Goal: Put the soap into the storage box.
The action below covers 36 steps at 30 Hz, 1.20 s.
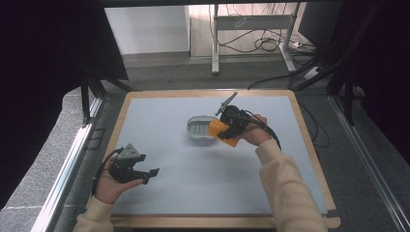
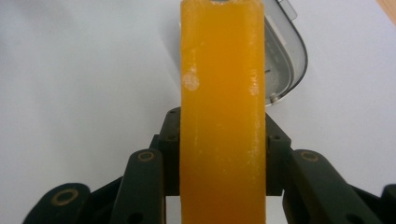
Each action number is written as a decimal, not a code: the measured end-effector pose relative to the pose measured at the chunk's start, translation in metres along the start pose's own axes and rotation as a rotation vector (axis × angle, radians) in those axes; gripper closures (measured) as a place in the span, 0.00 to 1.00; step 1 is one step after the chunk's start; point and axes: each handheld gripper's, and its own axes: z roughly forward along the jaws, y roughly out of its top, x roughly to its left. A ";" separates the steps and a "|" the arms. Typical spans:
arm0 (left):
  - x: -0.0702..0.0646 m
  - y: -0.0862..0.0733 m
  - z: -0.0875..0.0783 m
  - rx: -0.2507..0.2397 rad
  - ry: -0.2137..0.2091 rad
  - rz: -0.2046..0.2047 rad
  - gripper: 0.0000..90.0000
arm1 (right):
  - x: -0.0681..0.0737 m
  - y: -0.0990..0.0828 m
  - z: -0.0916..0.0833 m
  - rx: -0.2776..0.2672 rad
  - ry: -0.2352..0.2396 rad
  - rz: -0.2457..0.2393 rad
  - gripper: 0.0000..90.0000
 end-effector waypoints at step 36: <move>-0.001 0.000 0.003 0.009 -0.002 0.004 0.26 | -0.019 0.047 0.018 -0.010 0.024 -0.088 0.68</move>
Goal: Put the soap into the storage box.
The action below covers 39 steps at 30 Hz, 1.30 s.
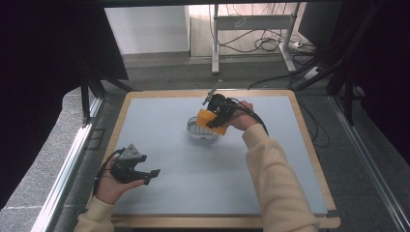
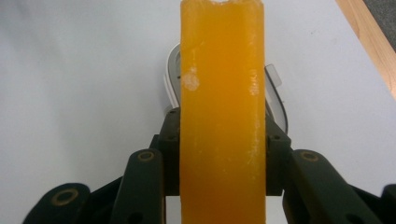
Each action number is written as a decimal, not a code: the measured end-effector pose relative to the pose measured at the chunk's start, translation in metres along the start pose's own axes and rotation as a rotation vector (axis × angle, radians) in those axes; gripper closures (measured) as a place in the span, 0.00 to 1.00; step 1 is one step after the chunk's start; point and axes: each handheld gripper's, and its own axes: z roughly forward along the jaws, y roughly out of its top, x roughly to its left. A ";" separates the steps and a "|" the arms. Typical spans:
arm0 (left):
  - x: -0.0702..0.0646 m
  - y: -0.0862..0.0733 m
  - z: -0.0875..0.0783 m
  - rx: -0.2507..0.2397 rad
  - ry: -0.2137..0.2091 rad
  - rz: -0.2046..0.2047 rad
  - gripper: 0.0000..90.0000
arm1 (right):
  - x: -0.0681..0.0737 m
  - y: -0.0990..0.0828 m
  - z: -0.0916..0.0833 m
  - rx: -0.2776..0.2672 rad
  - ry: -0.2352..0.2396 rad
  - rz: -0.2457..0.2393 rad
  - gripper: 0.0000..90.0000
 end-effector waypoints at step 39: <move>0.003 -0.001 -0.001 0.001 -0.003 -0.008 0.26 | -0.027 0.026 0.049 0.062 0.091 -0.082 0.68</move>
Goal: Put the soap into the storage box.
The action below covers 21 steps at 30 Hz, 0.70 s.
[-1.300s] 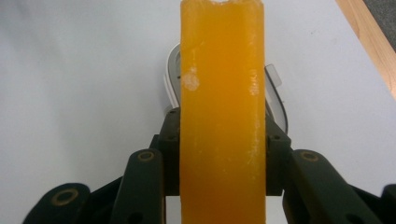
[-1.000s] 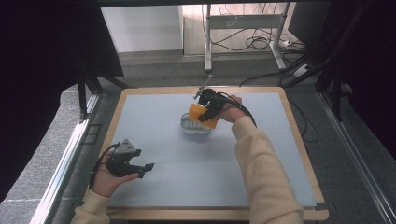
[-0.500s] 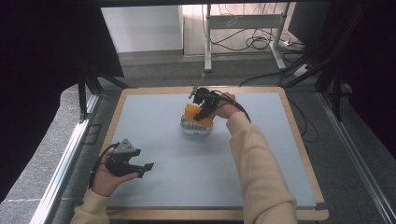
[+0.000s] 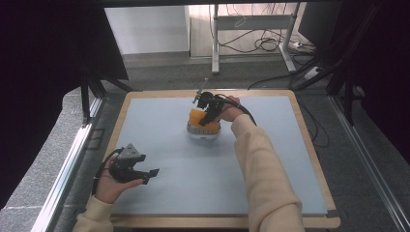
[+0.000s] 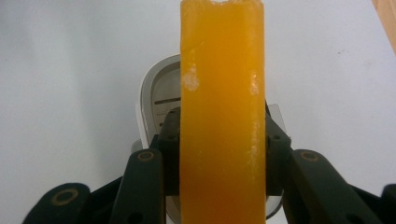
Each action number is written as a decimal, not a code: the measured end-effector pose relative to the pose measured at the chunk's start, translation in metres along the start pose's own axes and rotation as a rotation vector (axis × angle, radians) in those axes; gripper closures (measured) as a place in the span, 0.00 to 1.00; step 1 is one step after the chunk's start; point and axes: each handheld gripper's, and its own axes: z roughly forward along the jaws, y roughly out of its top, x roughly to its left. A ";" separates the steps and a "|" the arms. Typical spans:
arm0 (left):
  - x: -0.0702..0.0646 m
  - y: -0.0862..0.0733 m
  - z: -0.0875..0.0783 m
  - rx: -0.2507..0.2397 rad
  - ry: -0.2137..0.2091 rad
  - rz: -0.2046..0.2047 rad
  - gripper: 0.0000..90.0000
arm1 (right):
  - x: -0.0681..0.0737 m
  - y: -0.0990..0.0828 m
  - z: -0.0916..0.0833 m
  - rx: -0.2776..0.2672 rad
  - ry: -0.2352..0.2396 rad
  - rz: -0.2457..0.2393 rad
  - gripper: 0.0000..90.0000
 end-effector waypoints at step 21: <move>0.001 0.001 -0.001 0.003 0.004 0.005 0.25 | -0.003 -0.003 0.019 0.052 0.022 -0.028 0.67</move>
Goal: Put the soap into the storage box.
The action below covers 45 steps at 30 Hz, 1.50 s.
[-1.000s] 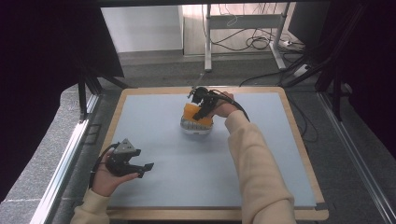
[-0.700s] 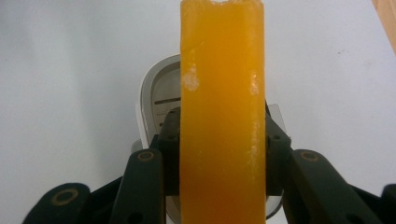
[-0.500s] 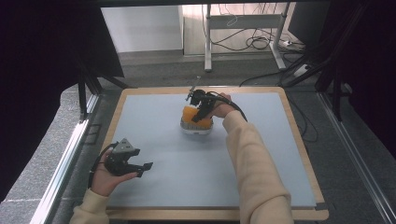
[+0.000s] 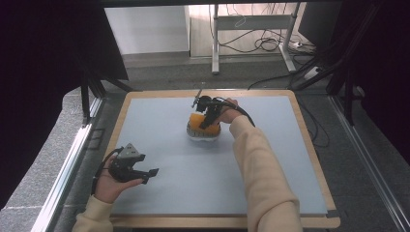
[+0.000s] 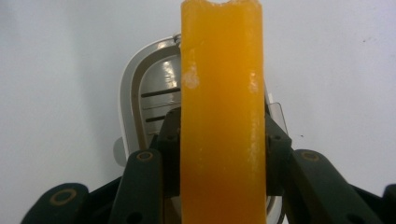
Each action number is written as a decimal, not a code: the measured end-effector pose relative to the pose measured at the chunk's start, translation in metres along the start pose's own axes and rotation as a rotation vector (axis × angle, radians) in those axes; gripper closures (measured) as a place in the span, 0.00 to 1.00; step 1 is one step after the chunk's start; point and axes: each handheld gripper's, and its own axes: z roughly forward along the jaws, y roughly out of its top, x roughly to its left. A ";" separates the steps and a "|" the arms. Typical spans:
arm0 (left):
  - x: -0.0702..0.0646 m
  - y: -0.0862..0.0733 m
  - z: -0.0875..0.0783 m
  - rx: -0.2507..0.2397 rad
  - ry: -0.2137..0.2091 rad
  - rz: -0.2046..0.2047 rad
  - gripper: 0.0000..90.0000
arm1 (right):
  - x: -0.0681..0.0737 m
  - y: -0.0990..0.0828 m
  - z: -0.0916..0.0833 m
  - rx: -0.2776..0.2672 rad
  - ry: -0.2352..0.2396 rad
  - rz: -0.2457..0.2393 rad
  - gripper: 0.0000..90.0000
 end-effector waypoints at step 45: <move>-0.006 0.000 0.008 0.032 -0.014 0.015 0.25 | 0.032 -0.065 -0.064 -0.257 -0.170 0.281 0.30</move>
